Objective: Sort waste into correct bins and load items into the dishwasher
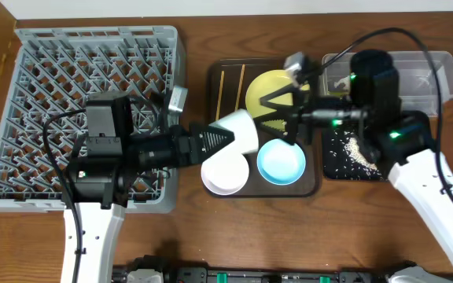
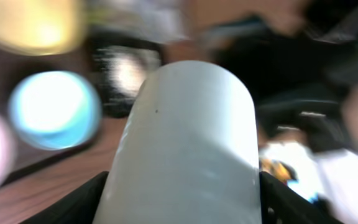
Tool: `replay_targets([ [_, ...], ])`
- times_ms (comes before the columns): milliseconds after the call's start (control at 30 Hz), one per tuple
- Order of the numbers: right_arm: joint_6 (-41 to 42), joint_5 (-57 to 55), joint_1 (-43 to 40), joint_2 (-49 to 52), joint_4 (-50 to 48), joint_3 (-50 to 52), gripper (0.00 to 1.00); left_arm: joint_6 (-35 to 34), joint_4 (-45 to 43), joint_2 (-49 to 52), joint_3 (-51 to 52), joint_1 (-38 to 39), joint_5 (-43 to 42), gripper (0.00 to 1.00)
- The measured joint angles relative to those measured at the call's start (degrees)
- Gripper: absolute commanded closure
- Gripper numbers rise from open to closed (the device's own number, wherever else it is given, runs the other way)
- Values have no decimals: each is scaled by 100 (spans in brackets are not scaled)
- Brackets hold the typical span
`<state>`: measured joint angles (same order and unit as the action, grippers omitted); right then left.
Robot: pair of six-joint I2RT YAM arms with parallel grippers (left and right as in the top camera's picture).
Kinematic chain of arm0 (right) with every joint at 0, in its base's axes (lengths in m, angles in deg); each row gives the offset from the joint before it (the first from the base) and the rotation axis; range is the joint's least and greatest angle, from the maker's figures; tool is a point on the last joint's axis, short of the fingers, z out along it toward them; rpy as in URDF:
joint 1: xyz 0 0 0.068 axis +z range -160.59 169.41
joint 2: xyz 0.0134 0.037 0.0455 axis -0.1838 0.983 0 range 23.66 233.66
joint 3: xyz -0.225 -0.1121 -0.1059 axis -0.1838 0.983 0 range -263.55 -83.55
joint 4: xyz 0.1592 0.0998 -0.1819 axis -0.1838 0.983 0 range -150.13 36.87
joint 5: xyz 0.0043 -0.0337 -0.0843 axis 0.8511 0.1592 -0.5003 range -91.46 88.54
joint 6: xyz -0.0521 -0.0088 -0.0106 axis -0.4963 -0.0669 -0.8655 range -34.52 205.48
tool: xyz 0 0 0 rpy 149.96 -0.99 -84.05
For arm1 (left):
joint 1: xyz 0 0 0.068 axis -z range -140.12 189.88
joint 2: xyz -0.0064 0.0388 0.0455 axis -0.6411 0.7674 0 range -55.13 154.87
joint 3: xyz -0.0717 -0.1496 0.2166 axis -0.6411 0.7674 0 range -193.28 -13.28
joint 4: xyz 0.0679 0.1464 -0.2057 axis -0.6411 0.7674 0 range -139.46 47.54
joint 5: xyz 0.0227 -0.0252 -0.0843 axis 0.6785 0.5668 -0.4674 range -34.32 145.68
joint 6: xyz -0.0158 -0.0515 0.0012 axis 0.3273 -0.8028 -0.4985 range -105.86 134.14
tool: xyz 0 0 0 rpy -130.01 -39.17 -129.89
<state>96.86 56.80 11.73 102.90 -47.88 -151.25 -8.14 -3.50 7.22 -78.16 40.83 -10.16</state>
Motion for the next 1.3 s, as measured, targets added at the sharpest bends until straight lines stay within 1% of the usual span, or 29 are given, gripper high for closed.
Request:
replay_targets([
  [100, 87, 24, -197, -22, 297, 0, 34, 17, 533, -13, 0, -11, 1246, 45],
  [233, 160, -98, -273, -44, 1106, -2, 32, 24, 1174, -48, -2, -269, 2780, 45],
  [333, 98, -446, -271, -46, 1853, 7, 32, -24, 1690, -125, -17, -776, 3993, 45],
  [400, 48, -693, -271, -46, 2184, 7, 32, -131, 1915, -168, -55, -1187, 4771, 45],
  [500, -52, -973, -271, -46, 2490, 7, 32, -313, 2009, -184, -101, -1812, 5635, 45],
  [600, -133, -1217, -269, -48, 2651, 7, 32, -562, 1965, -140, -109, -2444, 6236, 45],
  [700, -157, -1427, -236, -48, 2704, 7, 31, -761, 1773, 72, -127, -2876, 6531, 45],
  [833, -164, -1565, -129, -48, 2736, 7, 31, -968, 1635, 647, -146, -3237, 6717, 45],
  [1000, -181, -1639, -76, -50, 2736, 7, 31, -1073, 1447, 1379, -149, -3283, 6752, 45],
  [1100, -181, -1650, 17, -50, 2739, 7, 31, -1080, 1346, 1635, -149, -3283, 6754, 45],
  [1133, -184, -1655, 39, -50, 2739, 7, 31, -1084, 1309, 1711, -149, -3283, 6754, 44],
  [1167, -181, -1655, 42, -50, 2739, 7, 31, -1091, 1287, 1729, -149, -3283, 6752, 32],
  [1200, -181, -1655, 48, -50, 2741, 7, 31, -1093, 1281, 1729, -149, -3283, 6754, 32],
  [1233, -181, -1657, 52, -50, 2745, 7, 31, -1093, 1283, 1727, -149, -3283, 6754, 41],
  [1267, -184, -1657, 55, -50, 2750, 7, 32, -1093, 1294, 1727, -149, -3283, 6754, 46],
  [1300, -181, -1657, 59, -50, 2754, 7, 32, -1095, 1300, 1727, -149, -3283, 6758, 47],
])
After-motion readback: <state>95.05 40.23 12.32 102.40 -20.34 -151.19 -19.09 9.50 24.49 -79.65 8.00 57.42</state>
